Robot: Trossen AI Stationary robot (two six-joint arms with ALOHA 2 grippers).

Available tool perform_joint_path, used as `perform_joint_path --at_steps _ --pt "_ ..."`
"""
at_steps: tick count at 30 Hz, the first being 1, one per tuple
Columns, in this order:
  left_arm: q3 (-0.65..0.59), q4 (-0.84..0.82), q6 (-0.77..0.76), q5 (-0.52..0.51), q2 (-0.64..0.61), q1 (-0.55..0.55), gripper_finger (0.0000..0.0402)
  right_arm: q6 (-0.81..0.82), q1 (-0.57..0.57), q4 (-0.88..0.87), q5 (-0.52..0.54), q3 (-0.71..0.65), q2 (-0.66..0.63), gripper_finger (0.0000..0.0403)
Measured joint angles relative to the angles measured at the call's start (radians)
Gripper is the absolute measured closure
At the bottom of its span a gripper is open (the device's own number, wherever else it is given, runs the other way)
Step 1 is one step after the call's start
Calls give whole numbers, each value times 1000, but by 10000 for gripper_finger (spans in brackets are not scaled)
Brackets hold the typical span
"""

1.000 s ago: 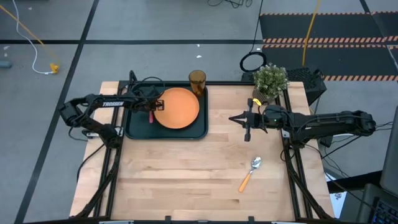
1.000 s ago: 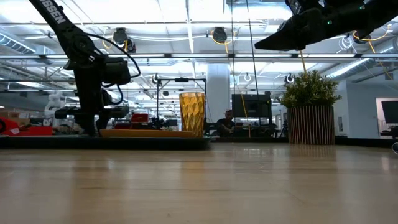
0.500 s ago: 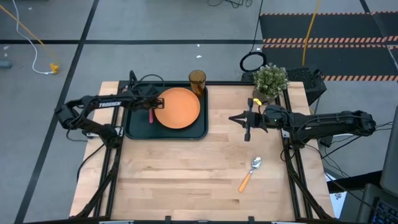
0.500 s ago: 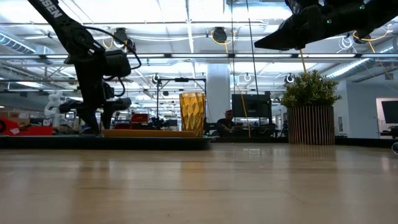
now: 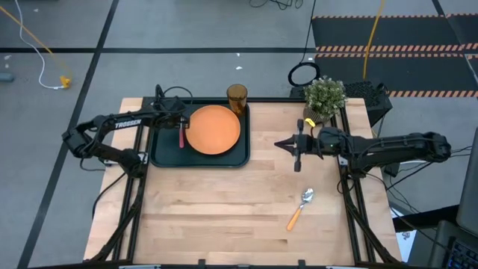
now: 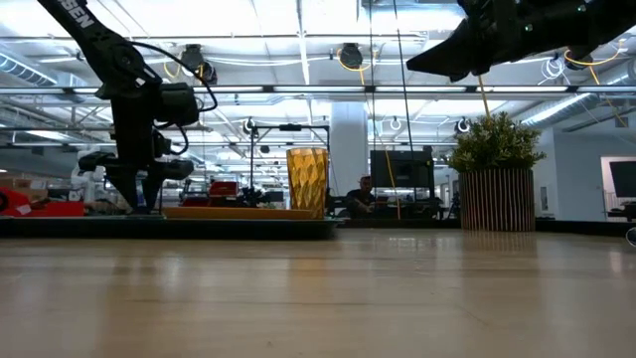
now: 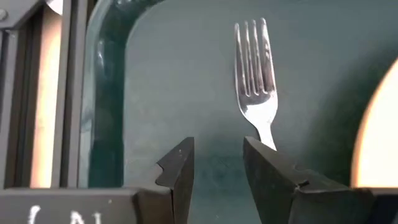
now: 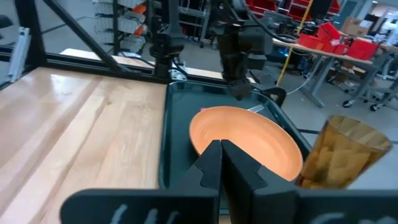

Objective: Pick and place plate/cup/fork/spoon on tray
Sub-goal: Put the pink fork on the black tray to the left of the orange plate

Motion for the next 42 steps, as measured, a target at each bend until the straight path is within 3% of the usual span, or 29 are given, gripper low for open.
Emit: perform_joint_path --at_steps 24,42 --pt "-1 10 -80 -61 25 -95 262 -46 63 -1 0 0 0 403" --pt "-1 105 -82 -29 138 -95 356 -71 95 -3 1 0 0 403"
